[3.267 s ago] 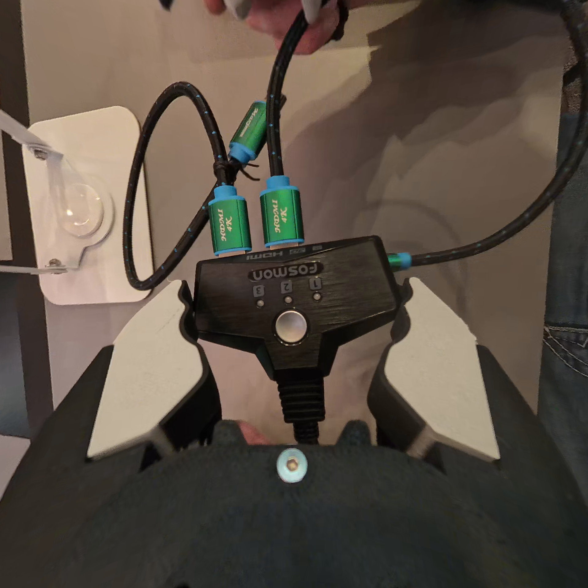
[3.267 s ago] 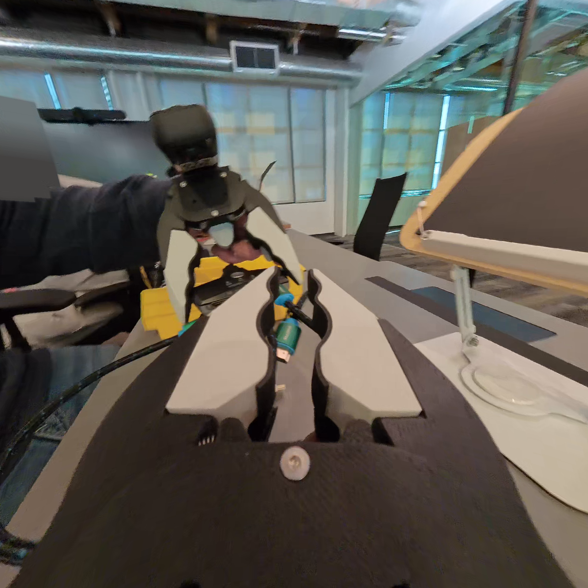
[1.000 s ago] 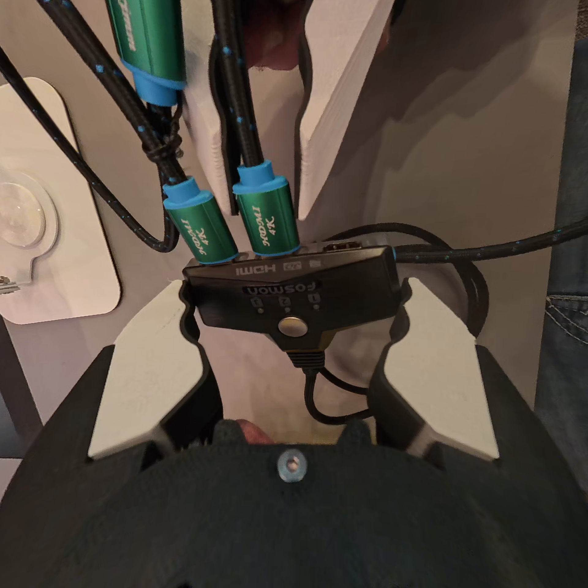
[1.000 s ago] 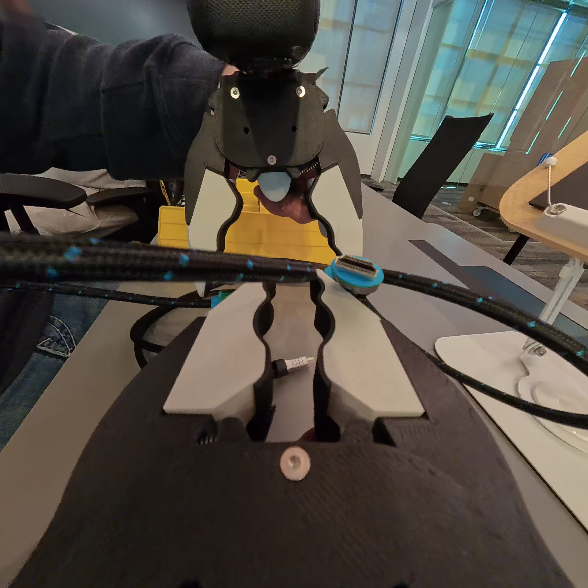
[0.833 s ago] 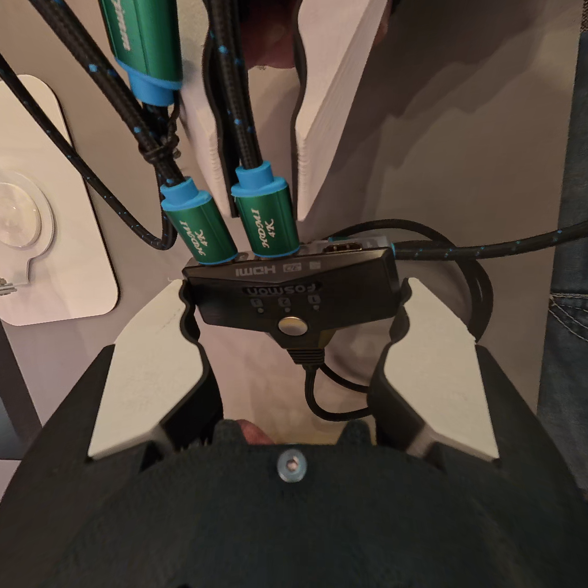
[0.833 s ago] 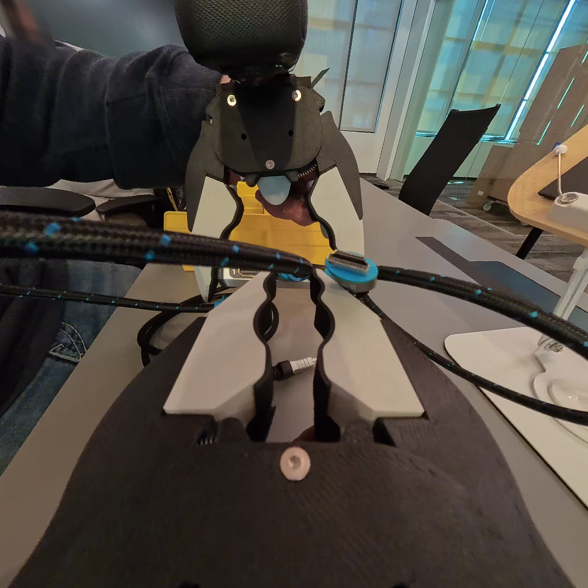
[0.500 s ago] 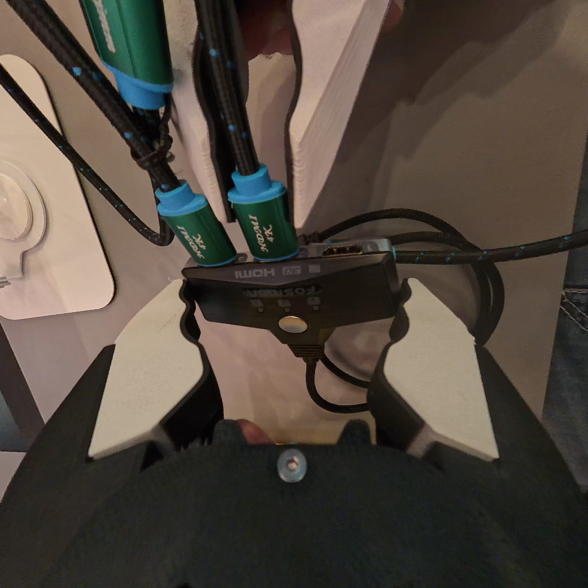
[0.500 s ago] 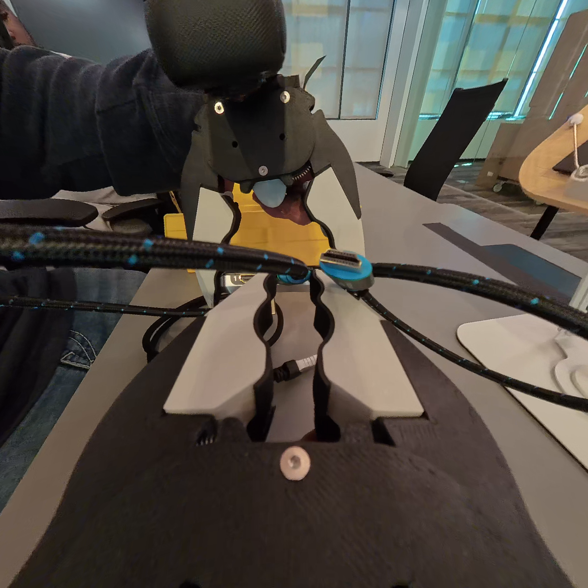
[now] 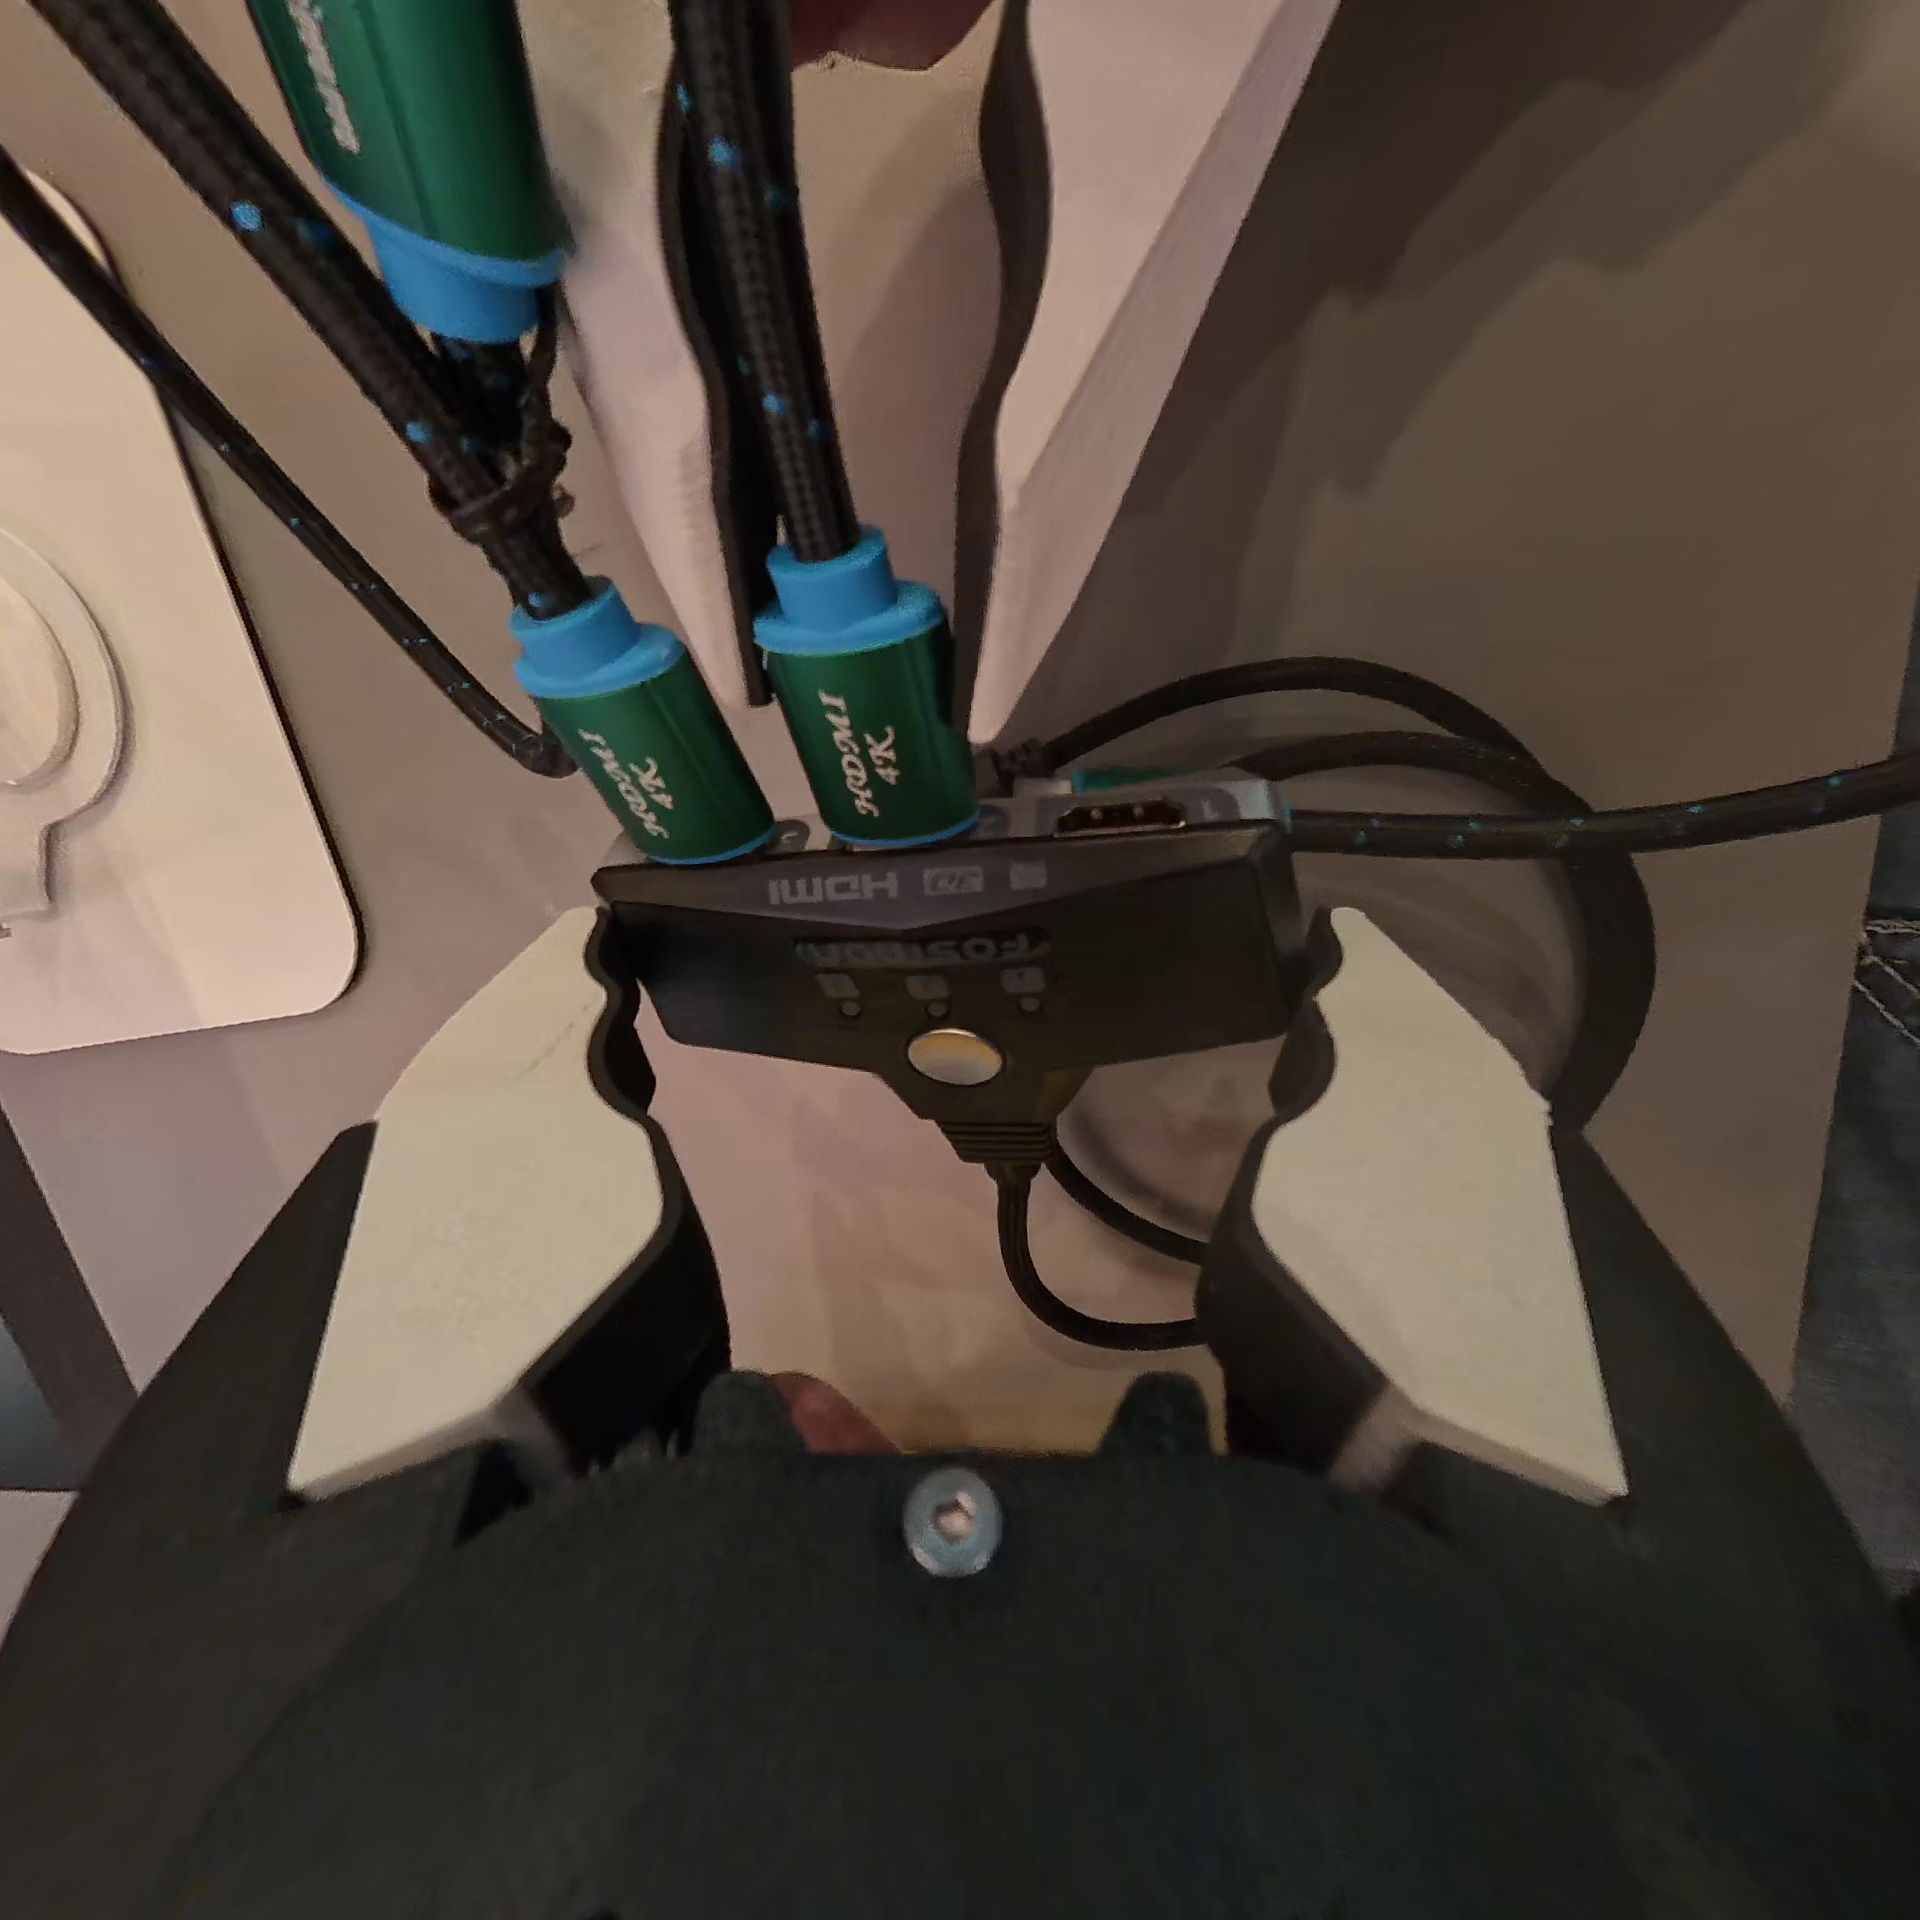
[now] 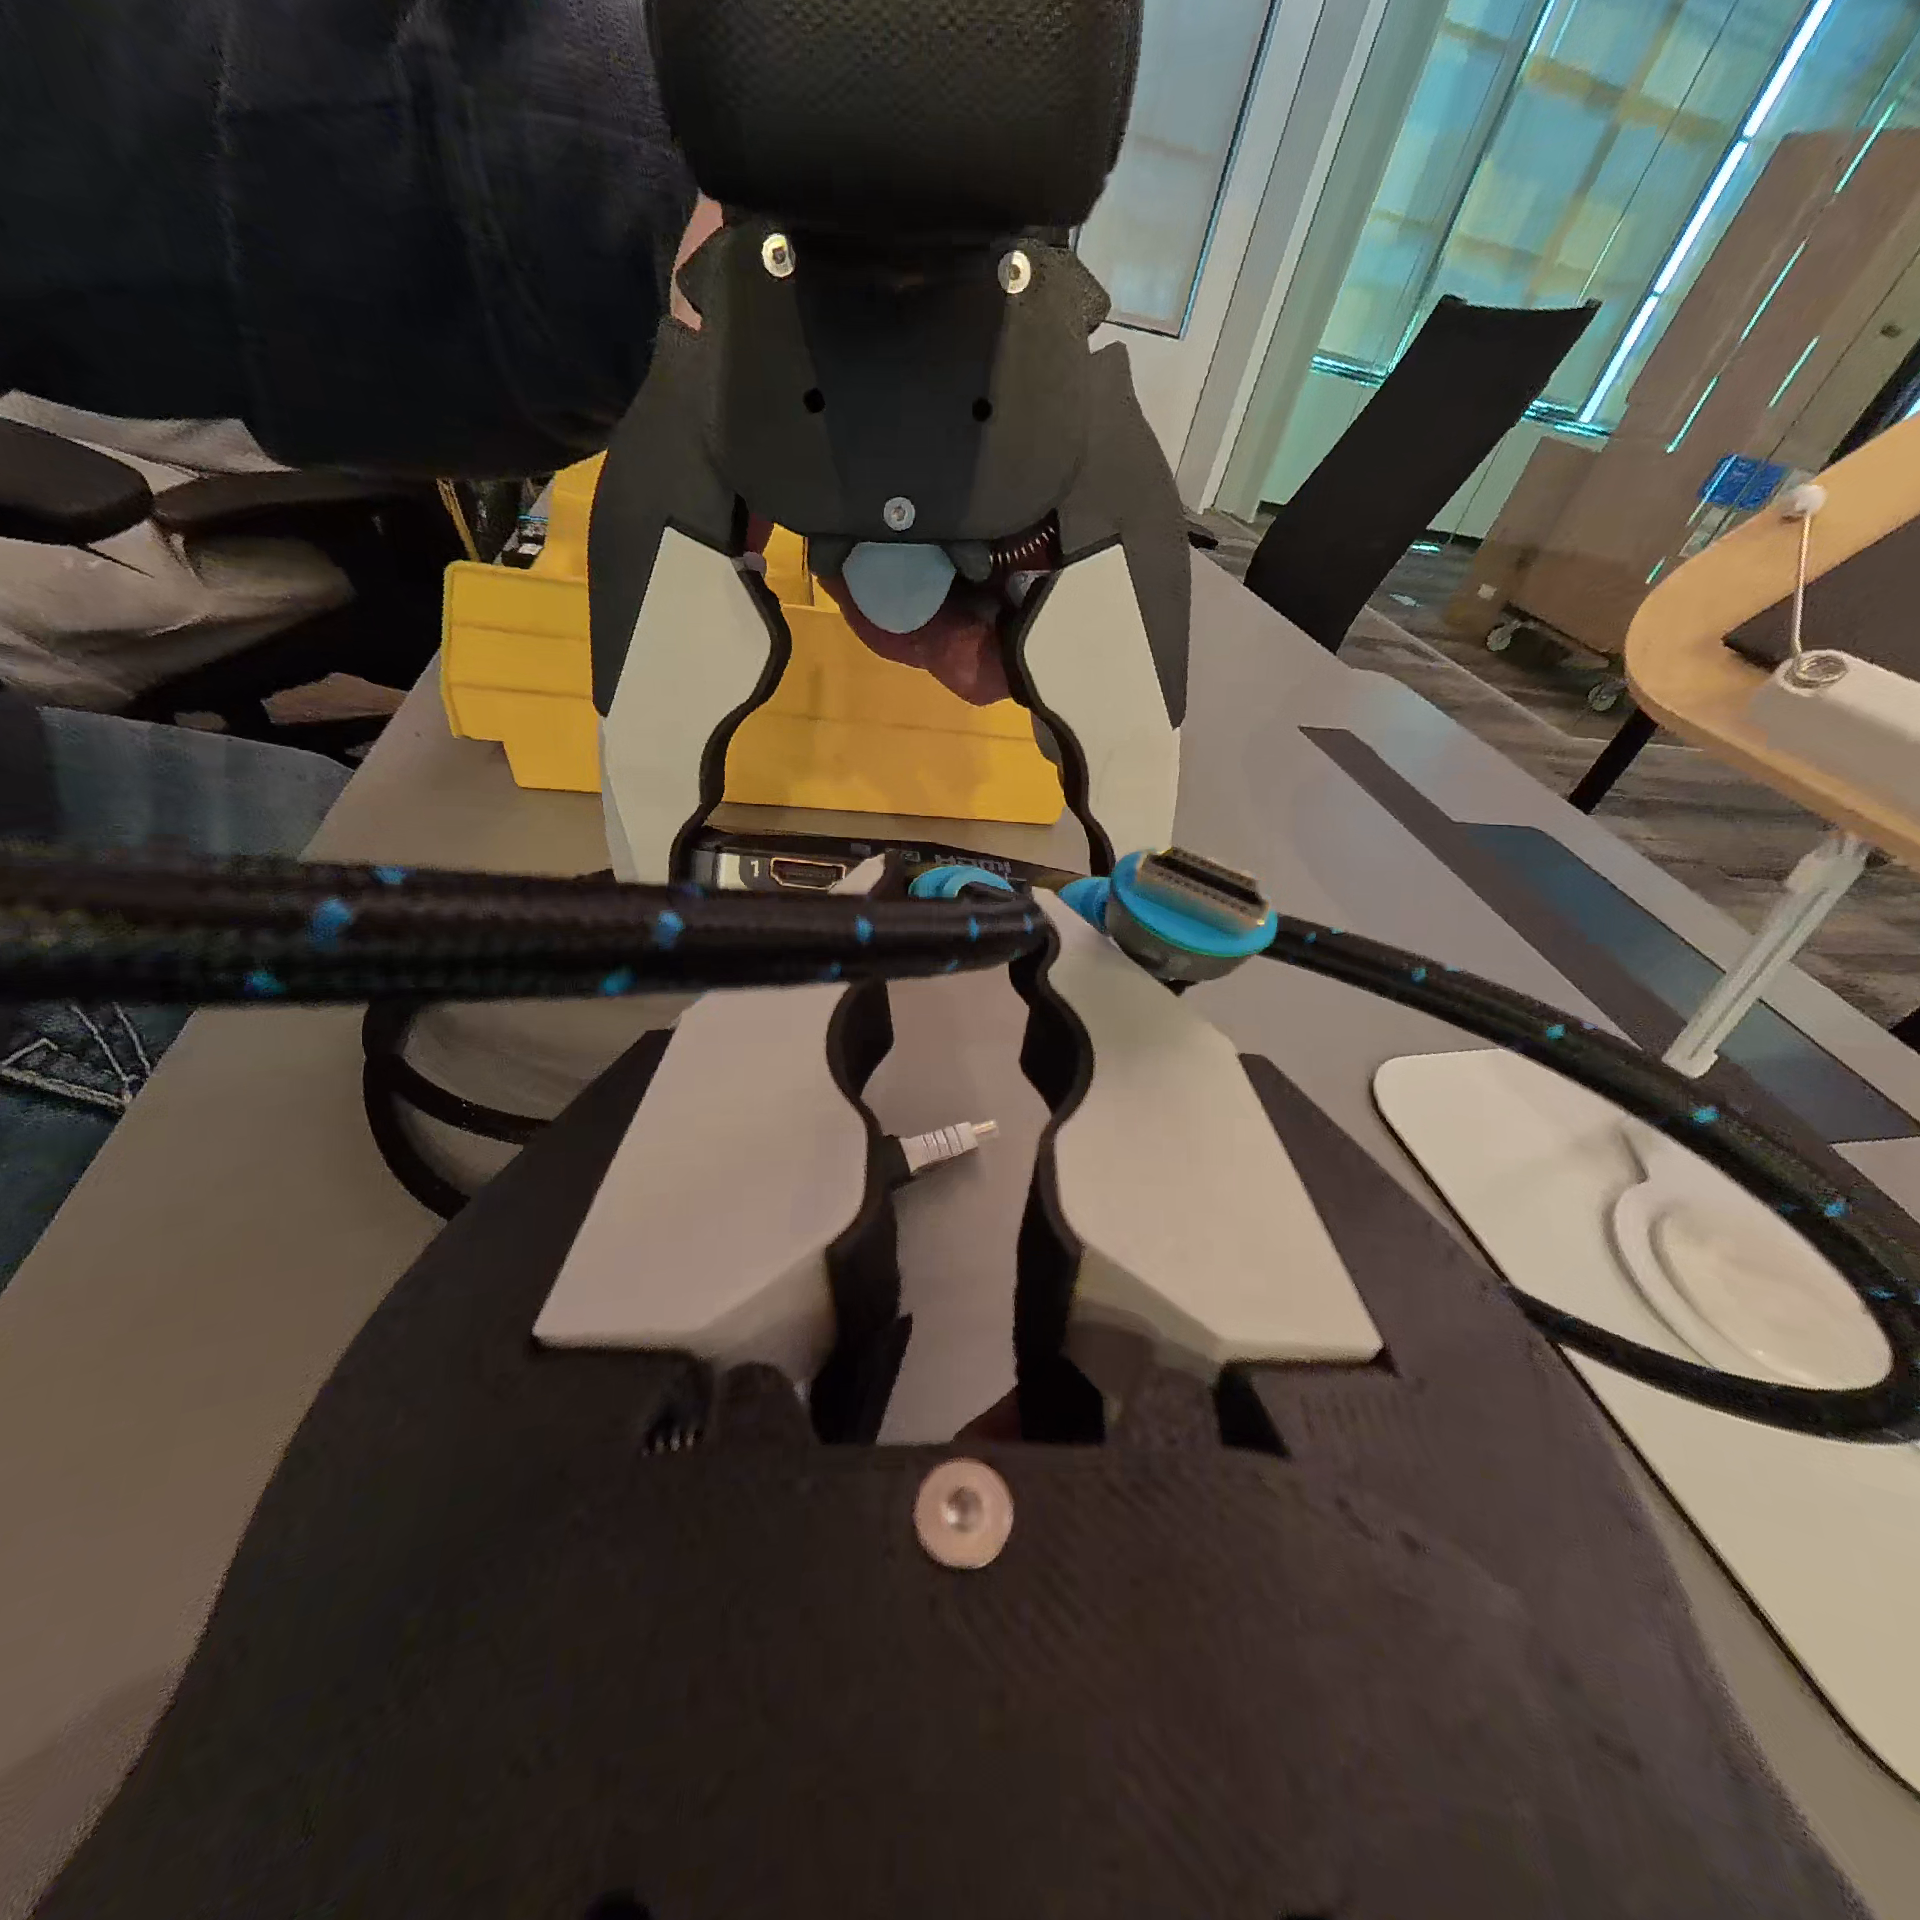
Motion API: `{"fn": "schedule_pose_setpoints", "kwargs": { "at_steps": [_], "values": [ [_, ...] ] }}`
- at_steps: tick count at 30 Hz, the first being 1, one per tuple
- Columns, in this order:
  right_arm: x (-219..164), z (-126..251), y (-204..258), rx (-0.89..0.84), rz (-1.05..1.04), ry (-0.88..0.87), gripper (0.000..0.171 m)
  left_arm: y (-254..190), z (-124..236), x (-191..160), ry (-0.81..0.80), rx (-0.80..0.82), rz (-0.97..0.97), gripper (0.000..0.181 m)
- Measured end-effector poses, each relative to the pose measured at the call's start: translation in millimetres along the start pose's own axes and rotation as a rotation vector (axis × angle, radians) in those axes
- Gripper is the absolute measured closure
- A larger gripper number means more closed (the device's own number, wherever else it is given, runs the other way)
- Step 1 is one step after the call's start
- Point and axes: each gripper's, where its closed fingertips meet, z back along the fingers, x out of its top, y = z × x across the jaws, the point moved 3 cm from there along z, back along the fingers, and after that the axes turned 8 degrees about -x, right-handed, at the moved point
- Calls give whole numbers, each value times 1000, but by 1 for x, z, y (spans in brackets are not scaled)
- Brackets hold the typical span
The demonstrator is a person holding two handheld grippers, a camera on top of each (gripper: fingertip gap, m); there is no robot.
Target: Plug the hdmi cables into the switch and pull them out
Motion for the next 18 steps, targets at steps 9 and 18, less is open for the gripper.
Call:
{"fn": "schedule_pose_setpoints", "kwargs": {
  "at_steps": [9, 18],
  "values": [
    [3, 1, -3, 46, -179, -17, 155, 3, 7, 0, 27, 101, -43, 64],
    [6, 2, -2, 38, -145, -47, 155, 4, 10, 0, -27, 105, -79, 64]
  ]
}}
